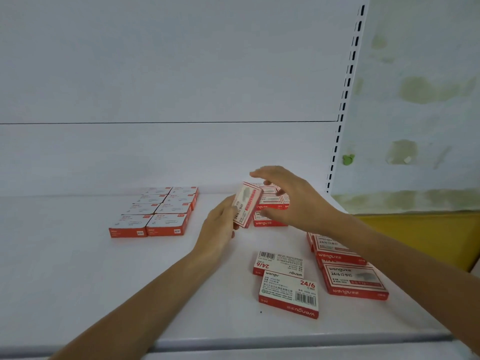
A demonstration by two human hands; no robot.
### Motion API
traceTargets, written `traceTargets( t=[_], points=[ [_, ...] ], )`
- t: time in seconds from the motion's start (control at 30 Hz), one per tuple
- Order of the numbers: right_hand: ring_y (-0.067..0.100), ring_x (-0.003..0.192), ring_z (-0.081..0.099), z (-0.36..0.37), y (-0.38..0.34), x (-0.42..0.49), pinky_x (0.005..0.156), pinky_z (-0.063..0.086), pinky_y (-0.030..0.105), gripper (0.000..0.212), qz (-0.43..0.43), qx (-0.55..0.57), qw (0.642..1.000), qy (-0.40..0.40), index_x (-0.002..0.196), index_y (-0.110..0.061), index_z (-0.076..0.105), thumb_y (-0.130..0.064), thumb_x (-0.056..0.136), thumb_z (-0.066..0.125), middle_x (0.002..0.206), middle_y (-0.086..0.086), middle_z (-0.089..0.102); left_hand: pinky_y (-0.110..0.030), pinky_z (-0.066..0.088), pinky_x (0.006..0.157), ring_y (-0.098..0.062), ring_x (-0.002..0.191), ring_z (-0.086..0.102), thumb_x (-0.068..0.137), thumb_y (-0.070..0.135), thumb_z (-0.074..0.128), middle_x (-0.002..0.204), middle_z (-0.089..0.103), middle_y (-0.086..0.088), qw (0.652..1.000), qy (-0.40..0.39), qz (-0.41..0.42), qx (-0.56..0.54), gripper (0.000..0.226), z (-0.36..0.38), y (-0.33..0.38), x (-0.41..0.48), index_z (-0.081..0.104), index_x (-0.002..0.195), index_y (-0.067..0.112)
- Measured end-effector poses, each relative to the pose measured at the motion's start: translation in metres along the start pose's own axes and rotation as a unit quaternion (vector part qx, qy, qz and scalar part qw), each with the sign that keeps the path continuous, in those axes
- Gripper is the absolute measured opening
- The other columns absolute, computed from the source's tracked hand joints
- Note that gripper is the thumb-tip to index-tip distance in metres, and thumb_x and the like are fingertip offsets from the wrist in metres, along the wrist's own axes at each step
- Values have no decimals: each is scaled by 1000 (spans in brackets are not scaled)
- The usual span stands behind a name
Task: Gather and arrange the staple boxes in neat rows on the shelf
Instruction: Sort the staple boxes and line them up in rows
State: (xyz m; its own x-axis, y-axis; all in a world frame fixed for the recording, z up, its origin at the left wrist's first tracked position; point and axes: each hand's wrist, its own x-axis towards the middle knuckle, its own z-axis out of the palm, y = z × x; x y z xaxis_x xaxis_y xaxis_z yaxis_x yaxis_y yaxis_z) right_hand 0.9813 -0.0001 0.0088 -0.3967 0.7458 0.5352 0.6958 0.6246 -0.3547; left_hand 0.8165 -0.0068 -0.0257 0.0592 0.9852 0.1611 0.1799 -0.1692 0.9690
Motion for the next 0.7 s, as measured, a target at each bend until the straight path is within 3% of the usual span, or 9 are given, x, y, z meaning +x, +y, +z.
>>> traceTargets(
  t=[0.07,0.17,0.33,0.47,0.6,0.7],
  points=[
    [-8,99,49,-1,0,0,84,35,-1,65,-5,26,999,-19,131,-34,44,-18,76,74,123,-18,47,-18,37,65,0,73,49,99,19,30,84,55,11,999,-22,29,40,30,0,-3,0,49,108,40],
    [-11,91,54,0,7,-1,79,40,1,46,-17,21,1000,-16,119,-23,61,-18,75,76,113,-9,62,-18,39,65,-1,73,51,98,22,36,91,58,10,997,-27,46,48,28,0,-5,-1,52,117,34],
    [1,85,56,-4,21,-8,76,44,5,42,31,-18,998,48,112,-17,64,-21,72,78,106,-5,64,-24,49,83,-1,89,56,92,23,51,105,58,11,997,-13,61,43,31,3,-3,-6,46,123,25],
    [5,85,57,-9,32,-12,75,49,10,43,81,-24,994,72,113,-16,64,-20,72,78,108,-2,64,-10,41,82,-1,101,51,91,19,52,120,52,12,983,-69,99,138,39,7,-2,-10,47,129,25],
    [7,86,59,-16,35,-18,77,52,13,45,92,-36,993,70,114,-14,65,-20,71,78,109,-1,64,-24,43,97,-4,113,45,92,24,52,129,48,10,959,-126,121,224,38,11,-4,-10,49,129,26],
    [6,82,58,-27,42,-25,74,50,13,44,135,-41,987,79,113,-15,65,-21,71,79,106,-4,64,-24,37,100,-4,114,44,93,32,48,128,51,9,936,-150,137,286,33,10,-4,-10,54,124,25]
  ],
)
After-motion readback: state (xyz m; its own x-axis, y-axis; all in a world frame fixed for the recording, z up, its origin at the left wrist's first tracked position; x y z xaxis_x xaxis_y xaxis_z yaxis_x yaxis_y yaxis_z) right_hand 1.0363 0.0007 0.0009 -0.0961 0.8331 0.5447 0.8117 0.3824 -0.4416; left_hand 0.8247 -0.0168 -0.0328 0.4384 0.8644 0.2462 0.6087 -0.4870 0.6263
